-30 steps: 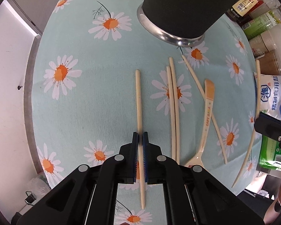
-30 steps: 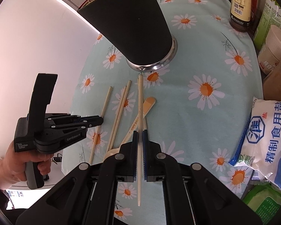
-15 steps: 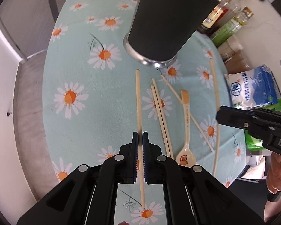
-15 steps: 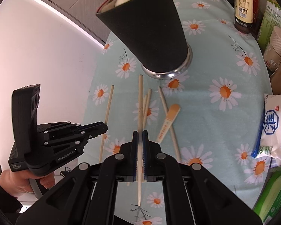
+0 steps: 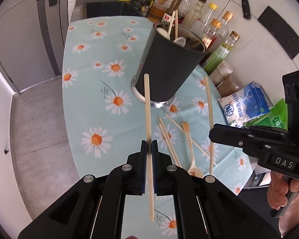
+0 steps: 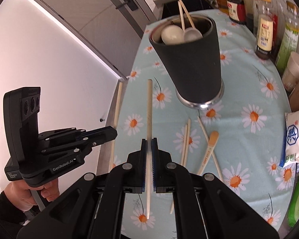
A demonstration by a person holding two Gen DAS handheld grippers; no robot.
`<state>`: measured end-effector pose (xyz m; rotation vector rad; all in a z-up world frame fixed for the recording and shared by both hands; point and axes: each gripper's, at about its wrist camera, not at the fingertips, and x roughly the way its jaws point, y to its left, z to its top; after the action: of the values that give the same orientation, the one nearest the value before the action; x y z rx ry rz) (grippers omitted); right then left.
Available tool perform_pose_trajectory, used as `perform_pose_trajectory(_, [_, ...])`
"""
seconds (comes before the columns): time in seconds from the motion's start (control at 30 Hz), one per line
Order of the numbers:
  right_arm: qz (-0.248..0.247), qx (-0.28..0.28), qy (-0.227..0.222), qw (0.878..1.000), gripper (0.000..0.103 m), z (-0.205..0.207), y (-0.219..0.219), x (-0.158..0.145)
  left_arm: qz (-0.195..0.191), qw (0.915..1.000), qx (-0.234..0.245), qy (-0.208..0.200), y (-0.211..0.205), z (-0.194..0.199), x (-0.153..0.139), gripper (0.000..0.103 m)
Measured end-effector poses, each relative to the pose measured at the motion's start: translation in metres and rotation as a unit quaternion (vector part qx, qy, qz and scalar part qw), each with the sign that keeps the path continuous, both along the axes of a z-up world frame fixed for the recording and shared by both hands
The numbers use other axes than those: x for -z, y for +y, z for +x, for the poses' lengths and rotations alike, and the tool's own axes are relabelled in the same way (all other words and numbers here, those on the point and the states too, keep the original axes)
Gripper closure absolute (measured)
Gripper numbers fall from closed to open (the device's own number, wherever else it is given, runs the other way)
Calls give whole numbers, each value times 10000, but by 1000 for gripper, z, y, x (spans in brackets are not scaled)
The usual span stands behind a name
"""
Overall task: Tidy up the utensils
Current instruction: 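Lift both chopsticks over the black holder and drop them in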
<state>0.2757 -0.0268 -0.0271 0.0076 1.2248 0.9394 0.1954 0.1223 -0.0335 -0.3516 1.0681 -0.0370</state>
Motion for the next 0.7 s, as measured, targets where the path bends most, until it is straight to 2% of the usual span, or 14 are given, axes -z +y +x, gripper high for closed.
perform_pose_trajectory(0.1, [226, 28, -198, 9995, 97, 0, 3, -12, -15, 9997, 10, -247, 3, 2, -13, 99])
perform_pose_trajectory(0.23, [410, 90, -818, 9958, 97, 3, 3, -32, -44, 9966, 80, -817, 4, 6, -37, 99])
perform_pose_trajectory(0.33, [578, 130, -983, 9934, 97, 10, 5, -41, -36, 9938, 133, -1105, 2, 12, -50, 99])
perform_pose_trajectory(0.47, [643, 208, -1463, 9869, 97, 16, 7, -56, -43, 9880, 158, -1534, 0, 23, -66, 99])
perform_pose_trajectory(0.7, [1047, 376, -1848, 9765, 97, 32, 3, -69, -50, 9773, -22, -2120, 5, 44, -86, 99])
